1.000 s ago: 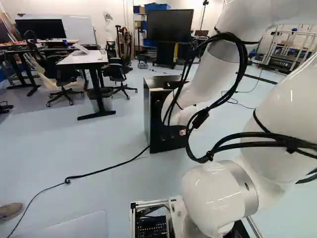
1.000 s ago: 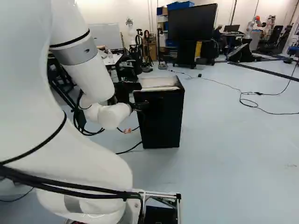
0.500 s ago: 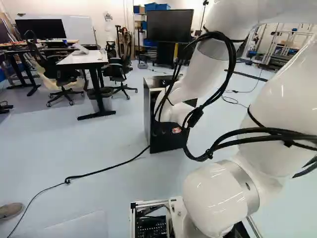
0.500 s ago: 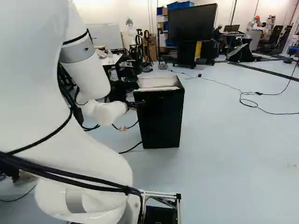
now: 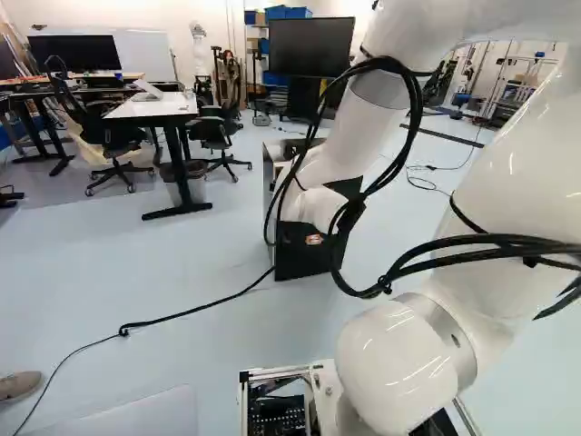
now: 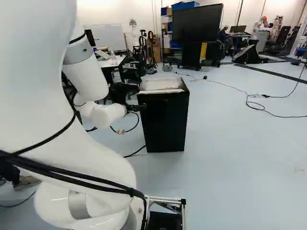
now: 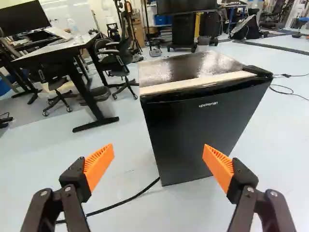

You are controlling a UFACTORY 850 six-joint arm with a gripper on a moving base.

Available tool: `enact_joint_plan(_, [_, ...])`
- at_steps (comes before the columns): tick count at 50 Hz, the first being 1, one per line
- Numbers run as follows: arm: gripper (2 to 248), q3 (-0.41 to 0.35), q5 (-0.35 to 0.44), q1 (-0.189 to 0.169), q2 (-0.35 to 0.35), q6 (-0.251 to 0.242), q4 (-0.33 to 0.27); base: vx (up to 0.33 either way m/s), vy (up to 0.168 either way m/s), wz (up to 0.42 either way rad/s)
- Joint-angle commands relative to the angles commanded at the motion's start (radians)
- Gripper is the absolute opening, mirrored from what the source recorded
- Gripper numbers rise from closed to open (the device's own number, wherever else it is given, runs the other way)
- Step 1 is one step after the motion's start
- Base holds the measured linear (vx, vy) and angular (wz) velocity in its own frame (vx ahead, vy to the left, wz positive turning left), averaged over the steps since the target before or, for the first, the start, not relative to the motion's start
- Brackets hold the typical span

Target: Open the fridge door

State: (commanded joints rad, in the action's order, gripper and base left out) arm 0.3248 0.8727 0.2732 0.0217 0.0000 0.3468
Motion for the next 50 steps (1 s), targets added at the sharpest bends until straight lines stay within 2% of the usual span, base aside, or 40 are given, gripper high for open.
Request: enact_joint_plan(50, [247,0.172,0.0,0.143,-0.162,0.0,0.266,0.0,0.0,0.0])
